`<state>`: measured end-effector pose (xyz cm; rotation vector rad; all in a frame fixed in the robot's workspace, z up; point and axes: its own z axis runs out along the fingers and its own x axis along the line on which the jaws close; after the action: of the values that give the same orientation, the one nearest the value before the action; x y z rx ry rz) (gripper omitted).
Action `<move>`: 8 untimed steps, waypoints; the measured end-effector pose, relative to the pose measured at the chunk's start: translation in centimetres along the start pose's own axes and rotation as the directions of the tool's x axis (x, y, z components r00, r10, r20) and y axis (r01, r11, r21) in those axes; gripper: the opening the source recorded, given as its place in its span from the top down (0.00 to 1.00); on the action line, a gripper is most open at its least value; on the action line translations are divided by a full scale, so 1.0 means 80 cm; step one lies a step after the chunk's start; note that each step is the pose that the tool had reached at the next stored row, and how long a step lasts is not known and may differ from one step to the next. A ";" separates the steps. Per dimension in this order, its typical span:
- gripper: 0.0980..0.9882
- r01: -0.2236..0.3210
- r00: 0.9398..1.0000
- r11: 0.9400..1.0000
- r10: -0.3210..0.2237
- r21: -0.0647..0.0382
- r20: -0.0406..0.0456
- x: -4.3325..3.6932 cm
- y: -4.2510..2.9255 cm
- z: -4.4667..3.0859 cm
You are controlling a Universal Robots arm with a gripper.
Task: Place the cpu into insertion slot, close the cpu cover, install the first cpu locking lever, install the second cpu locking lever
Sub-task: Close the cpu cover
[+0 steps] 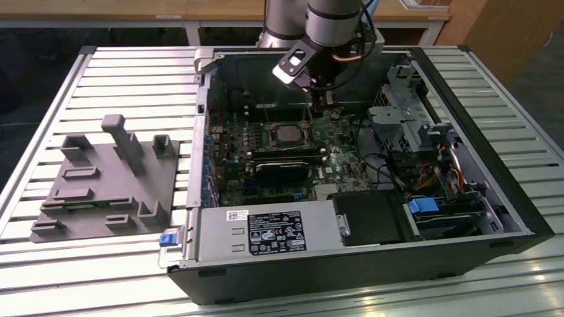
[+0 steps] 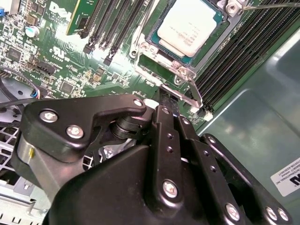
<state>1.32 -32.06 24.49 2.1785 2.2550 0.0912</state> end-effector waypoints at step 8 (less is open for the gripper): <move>0.99 0.000 1.000 1.000 0.000 0.000 0.000 0.000 -0.0038 0.0000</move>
<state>1.02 -32.06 24.48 2.1786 2.2550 0.0912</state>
